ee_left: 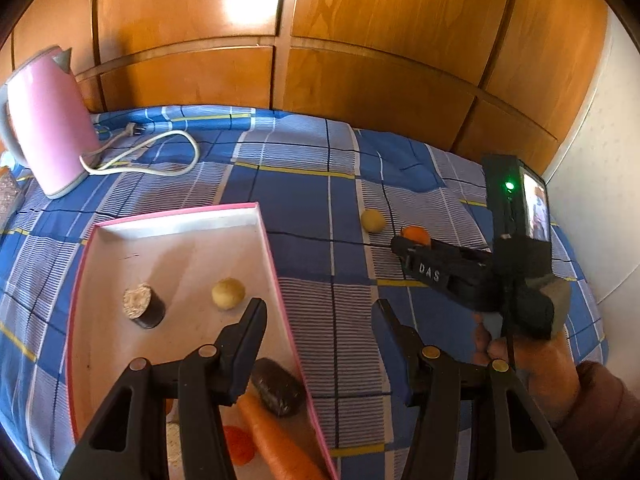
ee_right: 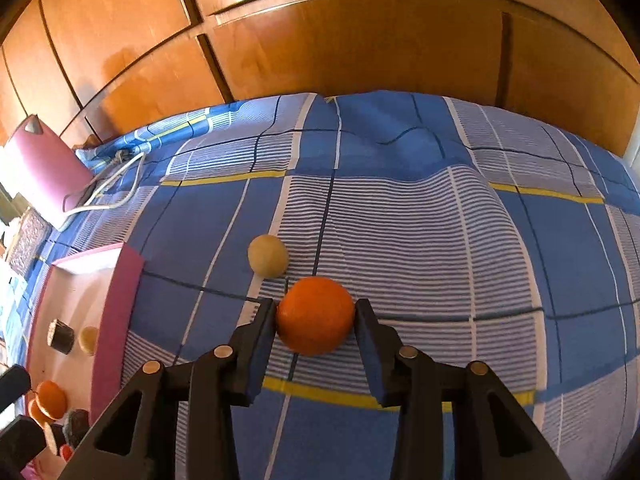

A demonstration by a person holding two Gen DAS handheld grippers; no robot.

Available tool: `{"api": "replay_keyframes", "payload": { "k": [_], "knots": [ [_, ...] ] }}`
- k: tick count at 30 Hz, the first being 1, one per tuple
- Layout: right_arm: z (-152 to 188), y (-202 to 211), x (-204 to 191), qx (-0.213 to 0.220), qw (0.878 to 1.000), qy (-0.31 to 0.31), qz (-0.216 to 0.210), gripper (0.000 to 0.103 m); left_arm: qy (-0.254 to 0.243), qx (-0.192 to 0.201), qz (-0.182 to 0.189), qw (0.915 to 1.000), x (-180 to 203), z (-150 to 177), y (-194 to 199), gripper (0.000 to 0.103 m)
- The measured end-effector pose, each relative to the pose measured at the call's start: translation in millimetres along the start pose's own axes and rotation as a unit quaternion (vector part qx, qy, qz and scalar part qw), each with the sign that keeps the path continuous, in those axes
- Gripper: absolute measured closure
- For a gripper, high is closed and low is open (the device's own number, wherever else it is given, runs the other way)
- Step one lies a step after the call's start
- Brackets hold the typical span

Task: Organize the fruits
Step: 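Grasp the small yellow fruit with the left gripper while the right gripper grasps the orange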

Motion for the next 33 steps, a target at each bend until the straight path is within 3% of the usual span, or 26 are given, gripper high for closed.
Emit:
{"api": "replay_keyframes", "payload": {
  "k": [7, 16, 22, 26, 33],
  "knots": [
    [19, 14, 3, -0.004, 1.0, 0.0, -0.027, 0.065, 0.004, -0.021, 0.003, 0.9998, 11, -11, -24, 0.048],
    [45, 36, 13, 0.004, 1.0, 0.001, -0.001, 0.065, 0.0, -0.047, 0.011, 0.9988, 39, -28, -61, 0.048],
    [50, 40, 20, 0.01, 1.0, -0.008, -0.011, 0.065, 0.011, -0.071, 0.01, 0.9974, 52, -39, -94, 0.048],
    [51, 39, 19, 0.014, 1.0, -0.004, -0.013, 0.065, 0.013, -0.081, 0.007, 0.9966, 60, -46, -114, 0.057],
    [52, 38, 22, 0.019, 1.0, -0.006, -0.023, 0.064, 0.021, -0.093, 0.007, 0.9954, 69, -56, -144, 0.063]
  ]
}}
Point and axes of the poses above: each gripper's, at about its wrist camera, not at the fingertips, and y roughly against the way its jaws point, x to its right, z to its underside, the point moved 2 cm from there along -y, roughly the way its jaws point, and after that the axes turned 13 degrees about y, right-handed, at the moved point
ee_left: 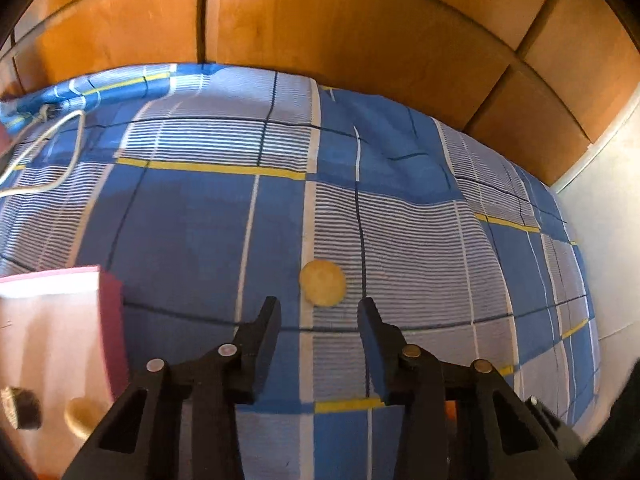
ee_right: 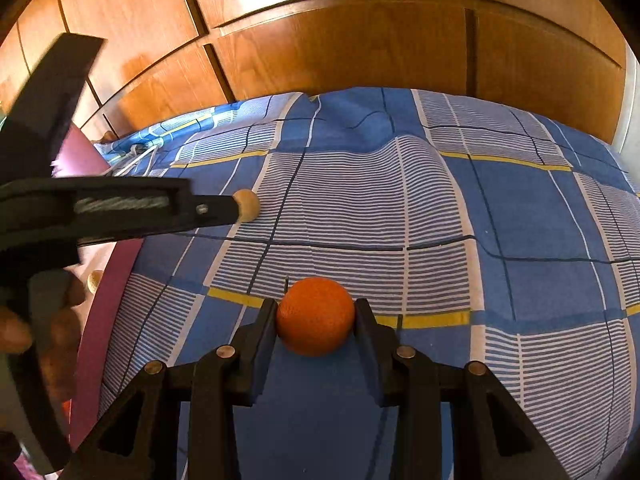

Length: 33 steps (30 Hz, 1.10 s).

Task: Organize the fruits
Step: 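Grasp the small yellow fruit with the left gripper while the right gripper grasps the orange, then carry the yellow fruit into the tray with the left gripper while the right gripper carries the orange there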

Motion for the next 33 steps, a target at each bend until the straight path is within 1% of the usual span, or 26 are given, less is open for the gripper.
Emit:
{"api": "replay_keyframes", "payload": {
  "k": [4, 5, 6, 7, 12, 22, 33],
  "knots": [
    [1, -1, 0, 0.001, 1.0, 0.001, -0.007, 0.064, 0.005, -0.005, -0.012, 0.9999, 3, -8, -17, 0.063],
    [1, -1, 0, 0.001, 1.0, 0.001, -0.008, 0.064, 0.005, 0.0, -0.015, 0.9999, 5, -10, -19, 0.065],
    [1, -1, 0, 0.002, 1.0, 0.003, -0.007, 0.064, 0.002, 0.003, -0.016, 0.9999, 6, -11, -20, 0.067],
    [2, -1, 0, 0.003, 1.0, 0.003, -0.007, 0.064, -0.001, 0.005, -0.018, 0.9998, 7, -12, -22, 0.075],
    [1, -2, 0, 0.004, 1.0, 0.004, -0.007, 0.065, -0.006, 0.006, -0.013, 0.9999, 7, -7, -19, 0.075],
    [4, 4, -4, -0.008, 1.0, 0.0, -0.005, 0.065, -0.013, 0.007, 0.001, 0.9999, 1, 25, 19, 0.075],
    [23, 18, -26, -0.023, 1.0, 0.01, -0.015, 0.065, -0.018, 0.027, 0.012, 0.9994, -16, 63, 76, 0.075]
  ]
}}
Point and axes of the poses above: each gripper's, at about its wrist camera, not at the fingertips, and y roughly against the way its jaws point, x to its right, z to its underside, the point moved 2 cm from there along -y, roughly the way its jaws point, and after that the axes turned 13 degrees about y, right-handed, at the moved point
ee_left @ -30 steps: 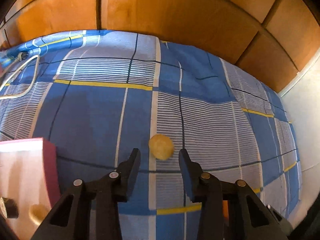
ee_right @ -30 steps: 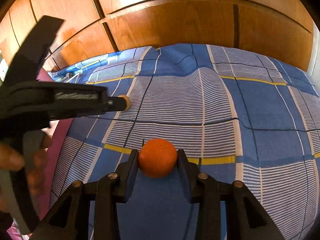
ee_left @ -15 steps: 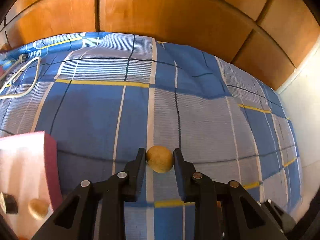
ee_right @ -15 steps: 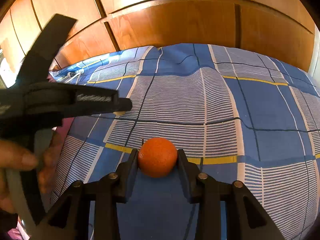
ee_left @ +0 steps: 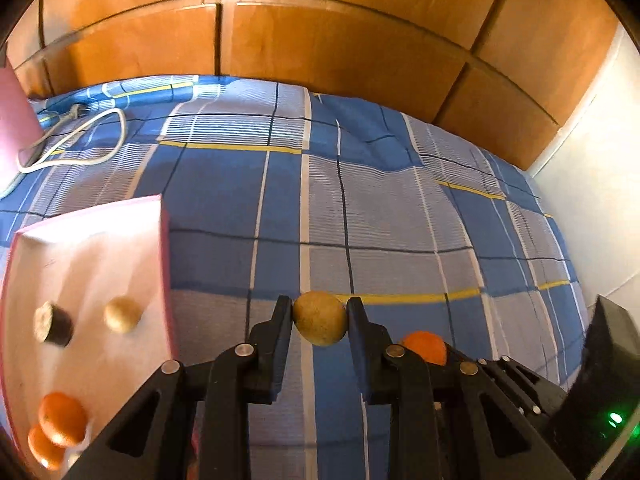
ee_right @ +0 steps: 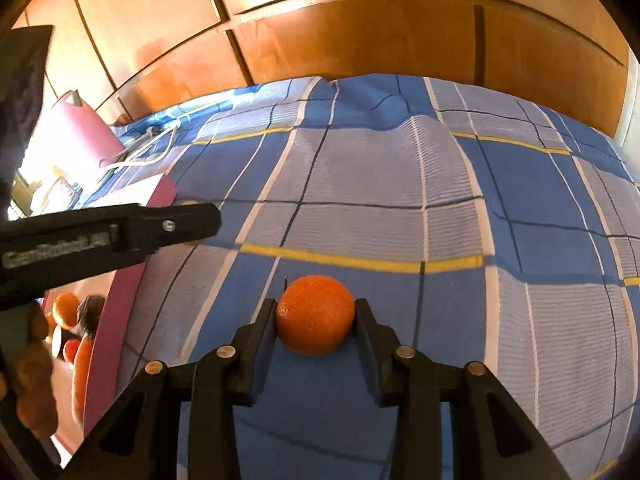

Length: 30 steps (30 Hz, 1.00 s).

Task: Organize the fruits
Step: 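Carry the yellow fruit into the tray with the left gripper while the right gripper carries the orange there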

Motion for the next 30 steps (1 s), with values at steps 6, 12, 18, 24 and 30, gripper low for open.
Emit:
{"api": "replay_keyframes", "payload": {
  "k": [6, 12, 18, 24, 30],
  "knots": [
    [10, 12, -16, -0.001, 1.0, 0.008, -0.006, 0.065, 0.005, 0.021, 0.005, 0.9997, -13, 17, 33, 0.075],
    [14, 22, -32, 0.001, 1.0, 0.017, -0.011, 0.065, 0.018, 0.034, 0.012, 0.9992, -32, 34, 62, 0.075],
    [14, 30, -48, 0.006, 0.999, 0.032, -0.011, 0.065, 0.027, 0.047, 0.007, 0.9985, -54, 49, 80, 0.075],
    [11, 37, -65, 0.015, 0.999, 0.047, -0.017, 0.065, 0.045, 0.072, -0.008, 0.9963, -90, 58, 106, 0.075],
    [2, 40, -89, 0.02, 0.996, 0.07, -0.045, 0.065, 0.061, 0.099, -0.038, 0.9925, -130, 71, 131, 0.075]
  ]
}}
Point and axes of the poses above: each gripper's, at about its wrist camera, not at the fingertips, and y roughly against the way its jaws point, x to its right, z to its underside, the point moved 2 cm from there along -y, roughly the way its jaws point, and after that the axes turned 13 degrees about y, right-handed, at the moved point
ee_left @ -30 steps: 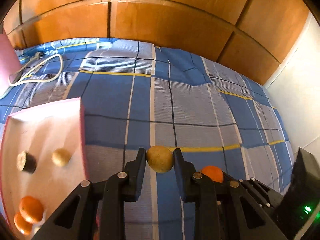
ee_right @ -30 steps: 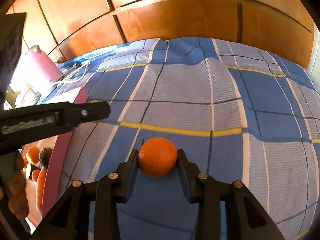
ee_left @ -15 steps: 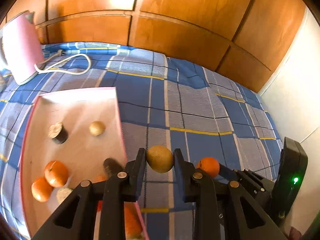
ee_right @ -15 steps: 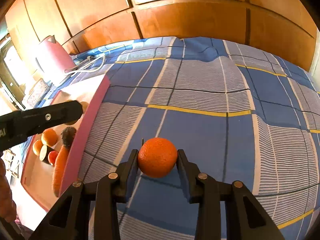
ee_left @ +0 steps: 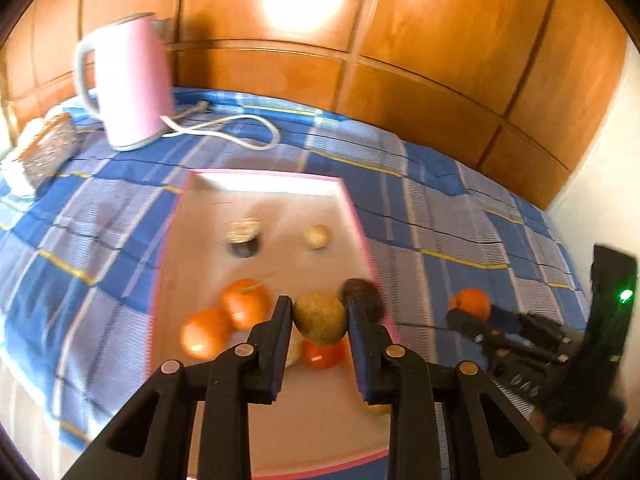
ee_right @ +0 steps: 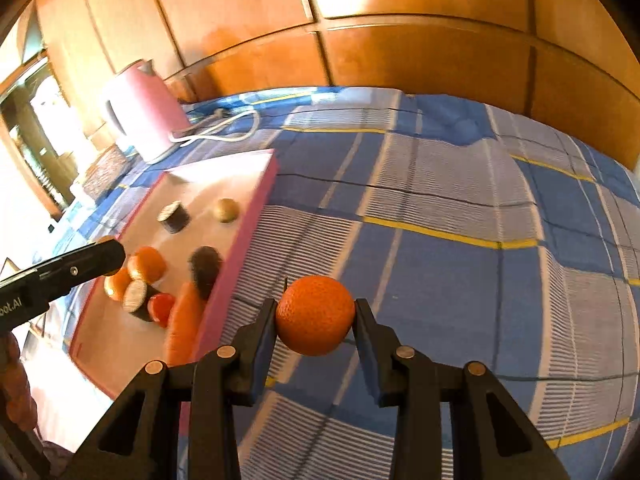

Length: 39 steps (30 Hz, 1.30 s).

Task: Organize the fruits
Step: 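Carry the yellow fruit into the tray with the left gripper while the right gripper carries the orange there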

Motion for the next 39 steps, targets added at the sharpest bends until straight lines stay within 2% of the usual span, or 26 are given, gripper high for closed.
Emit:
{"api": "replay_keyframes", "payload": {
  "k": [3, 9, 19, 39],
  "knots": [
    [-11, 0, -16, 0.005, 1.0, 0.019, -0.018, 0.065, 0.012, 0.008, -0.018, 0.9997, -20, 5, 6, 0.075],
    [-31, -4, -38, 0.009, 0.998, 0.046, -0.039, 0.065, 0.017, 0.021, -0.044, 0.9986, -36, 13, 8, 0.075],
    [-58, -18, -55, 0.006, 0.997, 0.054, -0.062, 0.065, 0.012, 0.03, -0.038, 0.9987, -34, 17, 11, 0.075],
    [-81, -51, -82, -0.01, 0.993, 0.079, -0.09, 0.064, 0.027, 0.019, -0.049, 0.9983, -45, 15, -2, 0.075]
  ]
}}
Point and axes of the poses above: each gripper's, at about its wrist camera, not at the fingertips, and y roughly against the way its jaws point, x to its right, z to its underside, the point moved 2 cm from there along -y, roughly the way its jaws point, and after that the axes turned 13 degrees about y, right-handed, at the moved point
